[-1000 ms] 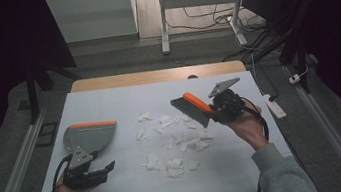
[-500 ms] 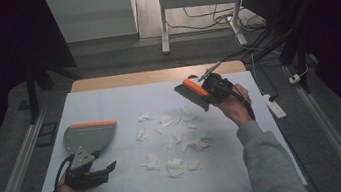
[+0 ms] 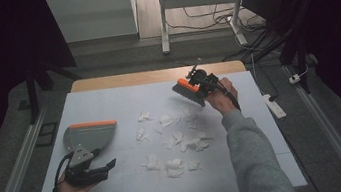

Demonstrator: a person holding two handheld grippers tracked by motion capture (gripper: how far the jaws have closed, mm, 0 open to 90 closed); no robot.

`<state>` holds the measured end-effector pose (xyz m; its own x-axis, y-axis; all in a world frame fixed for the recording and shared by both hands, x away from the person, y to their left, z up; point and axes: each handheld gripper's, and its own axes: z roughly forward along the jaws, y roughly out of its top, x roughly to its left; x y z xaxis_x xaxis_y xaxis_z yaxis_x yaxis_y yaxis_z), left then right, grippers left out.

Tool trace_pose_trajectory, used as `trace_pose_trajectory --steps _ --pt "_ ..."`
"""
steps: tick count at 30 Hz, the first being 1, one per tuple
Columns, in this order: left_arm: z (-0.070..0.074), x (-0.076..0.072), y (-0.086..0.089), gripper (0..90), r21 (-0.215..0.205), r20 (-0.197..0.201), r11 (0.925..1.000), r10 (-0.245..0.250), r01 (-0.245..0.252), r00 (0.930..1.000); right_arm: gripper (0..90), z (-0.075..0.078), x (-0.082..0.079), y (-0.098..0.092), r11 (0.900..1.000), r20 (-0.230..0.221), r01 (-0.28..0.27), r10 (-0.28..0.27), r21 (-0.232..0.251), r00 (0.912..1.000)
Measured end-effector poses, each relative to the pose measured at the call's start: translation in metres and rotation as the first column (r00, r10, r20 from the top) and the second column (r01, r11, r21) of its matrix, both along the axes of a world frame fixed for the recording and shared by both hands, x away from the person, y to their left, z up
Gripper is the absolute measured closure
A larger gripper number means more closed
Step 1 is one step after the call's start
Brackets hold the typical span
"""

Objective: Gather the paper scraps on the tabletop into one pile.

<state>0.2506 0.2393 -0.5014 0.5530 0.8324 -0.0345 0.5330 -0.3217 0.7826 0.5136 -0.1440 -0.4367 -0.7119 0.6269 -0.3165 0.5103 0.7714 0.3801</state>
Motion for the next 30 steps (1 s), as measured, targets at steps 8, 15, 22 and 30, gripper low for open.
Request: trace_pose_trajectory --steps 8,15,22,30 --pt "-0.001 -0.002 0.002 30.0 -0.011 -0.002 0.9999 0.006 -0.006 1.0000 68.8 -0.014 -0.001 0.019 0.999 -0.073 -0.024 0.022 -0.038 0.9971" --pt "-0.002 -0.003 0.002 30.0 -0.018 -0.007 0.9998 -0.003 0.003 1.0000 68.8 -0.014 -0.022 0.036 0.990 -0.096 -0.109 0.100 -0.095 0.9904" --pt "-0.002 -0.004 0.000 30.1 -0.023 -0.005 0.9997 -0.014 0.013 0.9999 68.8 -0.011 -0.061 0.037 0.980 -0.151 -0.195 0.187 -0.036 0.9707" --pt "-0.003 -0.003 0.000 30.4 -0.023 -0.012 0.9997 -0.008 0.008 0.9999 68.7 0.017 -0.076 0.021 0.980 -0.059 -0.165 0.172 0.115 0.9833"
